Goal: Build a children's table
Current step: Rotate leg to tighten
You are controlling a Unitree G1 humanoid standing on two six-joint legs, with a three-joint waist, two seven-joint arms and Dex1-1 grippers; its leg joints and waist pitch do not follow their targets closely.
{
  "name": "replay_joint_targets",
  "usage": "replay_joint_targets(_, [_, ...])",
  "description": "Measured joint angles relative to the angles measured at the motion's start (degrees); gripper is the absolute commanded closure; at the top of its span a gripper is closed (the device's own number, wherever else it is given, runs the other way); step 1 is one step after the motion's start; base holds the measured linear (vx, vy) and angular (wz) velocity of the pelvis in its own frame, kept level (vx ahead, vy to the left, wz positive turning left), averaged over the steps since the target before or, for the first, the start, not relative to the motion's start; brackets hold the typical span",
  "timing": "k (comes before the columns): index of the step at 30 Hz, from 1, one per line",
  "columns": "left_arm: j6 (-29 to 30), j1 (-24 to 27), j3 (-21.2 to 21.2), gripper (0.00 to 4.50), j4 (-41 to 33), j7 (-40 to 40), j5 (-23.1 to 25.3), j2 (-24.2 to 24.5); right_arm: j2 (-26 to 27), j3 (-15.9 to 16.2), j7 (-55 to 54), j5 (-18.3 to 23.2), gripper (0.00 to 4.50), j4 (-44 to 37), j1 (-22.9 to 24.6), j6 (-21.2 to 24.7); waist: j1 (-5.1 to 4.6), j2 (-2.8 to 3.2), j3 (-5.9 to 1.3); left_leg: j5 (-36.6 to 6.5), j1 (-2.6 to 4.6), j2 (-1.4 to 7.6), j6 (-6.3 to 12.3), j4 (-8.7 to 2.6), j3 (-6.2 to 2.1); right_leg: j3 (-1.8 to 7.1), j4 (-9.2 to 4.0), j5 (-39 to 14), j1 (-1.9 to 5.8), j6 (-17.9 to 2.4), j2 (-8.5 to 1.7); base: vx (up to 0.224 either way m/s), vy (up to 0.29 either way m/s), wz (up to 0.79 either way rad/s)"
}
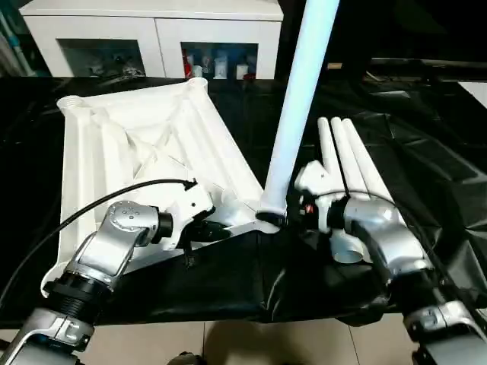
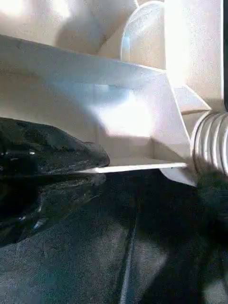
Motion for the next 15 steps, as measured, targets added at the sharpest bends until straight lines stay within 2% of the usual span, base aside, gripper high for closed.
replay_joint_targets(14, [-0.2, 0.0, 0.0, 4.50, 0.0, -0.9, 0.0, 0.3, 1.0, 0.3, -0.8, -0.8, 0.53, 0.0, 0.0, 0.0, 0.56, 0.00, 0.02, 0.0, 0.02, 0.04, 0.00, 0.20, 0.00, 0.02, 0.25, 0.0, -0.01, 0.0, 0.00, 0.000, 0.000, 0.00])
replay_joint_targets(15, [-0.2, 0.1, 0.0, 4.50, 0.0, -0.9, 0.0, 0.3, 1.0, 0.3, -0.8, -0.8, 0.68, 0.0, 0.0, 0.0, 0.55, 0.00, 0.02, 0.0, 0.01, 0.04, 0.00, 0.23, 0.00, 0.02, 0.26, 0.0, -0.01, 0.0, 0.00, 0.000, 0.000, 0.00])
